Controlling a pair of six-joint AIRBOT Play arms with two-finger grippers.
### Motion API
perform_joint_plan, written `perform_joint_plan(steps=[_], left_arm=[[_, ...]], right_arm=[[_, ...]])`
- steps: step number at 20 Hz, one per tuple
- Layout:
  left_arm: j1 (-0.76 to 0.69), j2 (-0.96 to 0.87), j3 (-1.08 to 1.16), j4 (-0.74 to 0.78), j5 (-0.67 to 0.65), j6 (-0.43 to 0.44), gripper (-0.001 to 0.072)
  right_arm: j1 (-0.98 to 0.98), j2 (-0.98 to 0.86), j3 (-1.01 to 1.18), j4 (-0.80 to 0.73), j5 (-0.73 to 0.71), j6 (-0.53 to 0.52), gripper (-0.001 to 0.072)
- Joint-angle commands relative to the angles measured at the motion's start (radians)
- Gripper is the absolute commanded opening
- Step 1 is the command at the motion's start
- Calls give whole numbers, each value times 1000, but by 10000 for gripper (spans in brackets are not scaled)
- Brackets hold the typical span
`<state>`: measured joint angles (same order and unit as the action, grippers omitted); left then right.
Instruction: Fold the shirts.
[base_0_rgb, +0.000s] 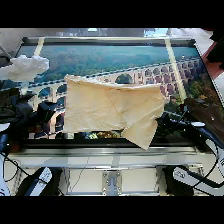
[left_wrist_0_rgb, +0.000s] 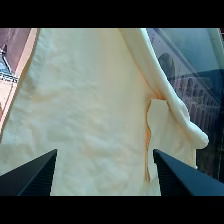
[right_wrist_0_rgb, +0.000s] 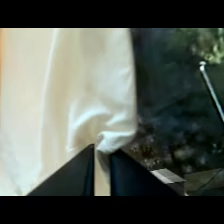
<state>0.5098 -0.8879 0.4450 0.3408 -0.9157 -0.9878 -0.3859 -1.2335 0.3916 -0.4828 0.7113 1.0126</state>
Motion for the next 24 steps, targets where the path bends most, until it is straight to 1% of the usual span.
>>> perform_joint_plan(steps=[1,3,5,6,7,8,9,10,14,19,21,22,24], left_arm=[[1,1,0,-4,-10,2,699],[1,1,0,-4,-21,2,699],[1,1,-2,26,-27,-8,698],[1,1,-4,73,-24,-41,697],[1,1,-11,157,-26,-111,697],[1,1,-27,251,-30,-203,697],[1,1,-52,309,-41,-277,698],[1,1,-82,326,-50,-318,698],[1,1,-159,365,-45,-354,698],[0,0,-163,419,-32,-371,698],[-18,0,-169,446,-19,-399,698],[-37,0,-175,441,-9,-417,698],[-97,0,-184,420,63,-445,696]], right_arm=[[10,-18,3,73,-10,-49,27],[8,-17,3,110,9,-54,32],[6,-17,3,183,46,-117,31],[6,-17,3,219,66,-142,31],[6,-17,3,246,80,-159,31],[6,-14,3,268,93,-180,31],[6,-10,3,278,103,-190,31],[6,-6,3,282,113,-199,32],[6,4,3,283,140,-202,31],[6,4,3,286,140,-215,32],[6,4,3,298,140,-229,32],[6,4,3,309,140,-233,32],[6,4,3,338,143,-258,32]])
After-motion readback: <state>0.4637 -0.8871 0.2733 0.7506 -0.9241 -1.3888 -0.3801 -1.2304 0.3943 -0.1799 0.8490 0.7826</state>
